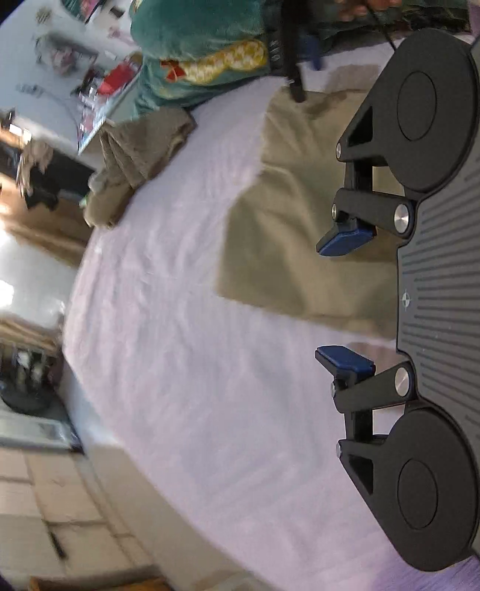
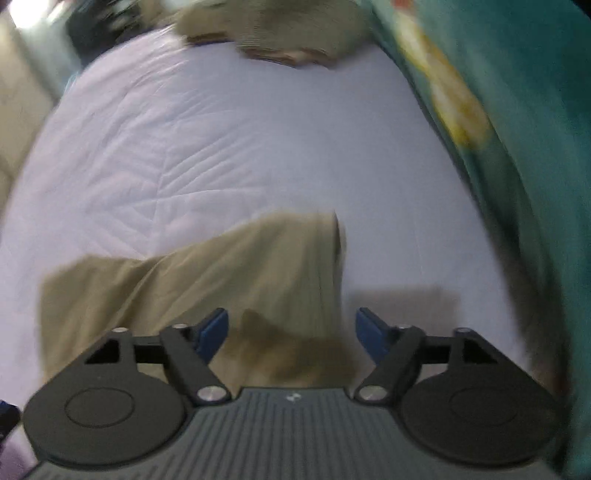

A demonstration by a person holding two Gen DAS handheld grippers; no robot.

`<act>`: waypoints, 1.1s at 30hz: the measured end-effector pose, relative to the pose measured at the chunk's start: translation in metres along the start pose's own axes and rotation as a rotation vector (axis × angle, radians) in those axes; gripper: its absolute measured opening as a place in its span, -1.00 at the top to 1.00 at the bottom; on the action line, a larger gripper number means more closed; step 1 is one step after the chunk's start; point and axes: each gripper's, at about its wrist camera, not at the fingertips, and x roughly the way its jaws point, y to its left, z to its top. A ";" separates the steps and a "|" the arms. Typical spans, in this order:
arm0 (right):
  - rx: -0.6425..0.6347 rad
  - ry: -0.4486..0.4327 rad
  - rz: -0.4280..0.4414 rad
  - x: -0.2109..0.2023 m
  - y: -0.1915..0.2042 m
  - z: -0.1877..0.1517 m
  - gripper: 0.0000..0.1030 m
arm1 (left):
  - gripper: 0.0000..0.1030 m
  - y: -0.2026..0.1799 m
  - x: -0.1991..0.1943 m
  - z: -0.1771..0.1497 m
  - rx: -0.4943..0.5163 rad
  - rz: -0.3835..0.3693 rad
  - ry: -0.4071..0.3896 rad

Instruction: Fold clothes

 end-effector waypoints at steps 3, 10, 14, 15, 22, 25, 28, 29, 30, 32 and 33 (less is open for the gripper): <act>0.096 0.025 0.011 0.000 -0.003 -0.022 -0.68 | -0.17 -0.017 0.005 0.020 0.202 0.011 -0.034; 0.458 0.050 0.044 -0.003 0.001 -0.095 -0.68 | -0.18 -0.042 0.069 0.057 0.443 -0.099 -0.067; 0.482 0.063 -0.019 0.011 0.009 -0.111 -0.71 | -0.18 -0.041 0.107 0.065 0.482 -0.137 -0.027; 0.497 0.074 -0.019 0.016 0.008 -0.113 -0.76 | -0.18 -0.039 0.114 0.064 0.486 -0.152 -0.017; 0.388 0.051 -0.078 0.035 0.034 -0.113 -1.00 | -0.22 -0.035 0.142 0.032 0.579 -0.163 0.010; 0.388 -0.006 -0.095 0.035 0.037 -0.114 -1.00 | -0.23 -0.039 0.145 0.030 0.602 -0.146 0.011; 0.415 -0.032 -0.107 0.034 0.039 -0.117 -1.00 | -0.25 -0.034 0.148 0.035 0.564 -0.166 0.022; 0.401 -0.041 -0.109 0.034 0.041 -0.118 -1.00 | -0.25 -0.034 0.149 0.035 0.559 -0.166 0.023; 0.386 -0.050 -0.112 0.034 0.043 -0.119 -1.00 | -0.25 -0.035 0.149 0.035 0.557 -0.162 0.023; 0.347 -0.054 -0.122 0.035 0.048 -0.121 -1.00 | -0.19 -0.038 0.148 0.034 0.553 -0.155 0.023; 0.355 -0.060 -0.115 0.034 0.048 -0.121 -1.00 | -0.11 -0.039 0.148 0.034 0.551 -0.152 0.023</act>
